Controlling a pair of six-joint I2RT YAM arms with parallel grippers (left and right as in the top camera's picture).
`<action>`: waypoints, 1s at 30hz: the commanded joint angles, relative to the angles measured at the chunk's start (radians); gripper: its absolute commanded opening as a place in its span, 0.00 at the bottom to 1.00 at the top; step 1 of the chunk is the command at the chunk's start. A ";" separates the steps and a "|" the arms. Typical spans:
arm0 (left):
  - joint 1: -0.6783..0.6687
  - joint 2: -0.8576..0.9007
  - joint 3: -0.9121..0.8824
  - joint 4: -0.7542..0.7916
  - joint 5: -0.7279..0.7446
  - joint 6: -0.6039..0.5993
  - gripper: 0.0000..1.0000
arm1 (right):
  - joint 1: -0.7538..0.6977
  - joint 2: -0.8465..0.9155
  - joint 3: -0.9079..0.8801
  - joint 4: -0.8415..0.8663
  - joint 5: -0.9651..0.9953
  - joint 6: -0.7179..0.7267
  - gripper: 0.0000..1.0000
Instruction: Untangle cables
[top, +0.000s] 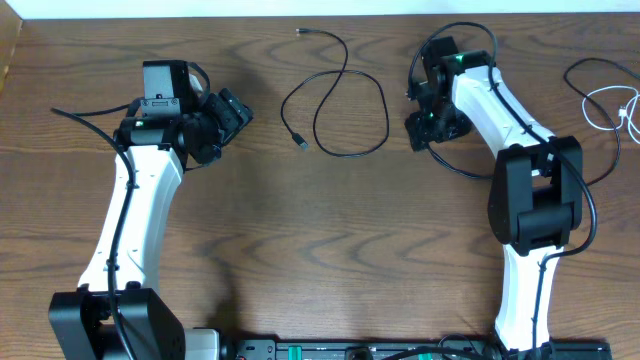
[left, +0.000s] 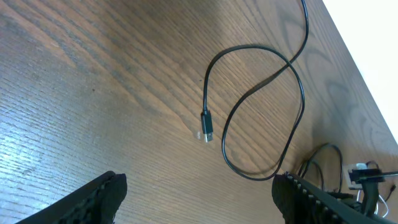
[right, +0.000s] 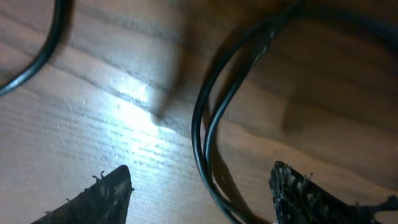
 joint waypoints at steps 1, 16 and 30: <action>0.000 0.012 0.005 -0.006 -0.010 0.025 0.80 | -0.002 0.012 -0.001 0.014 0.031 -0.012 0.62; 0.000 0.012 0.005 -0.006 -0.010 0.024 0.80 | 0.013 0.016 -0.162 0.136 0.050 0.032 0.15; 0.000 0.012 0.005 -0.006 -0.014 0.024 0.80 | -0.386 0.013 0.195 0.050 0.028 0.267 0.01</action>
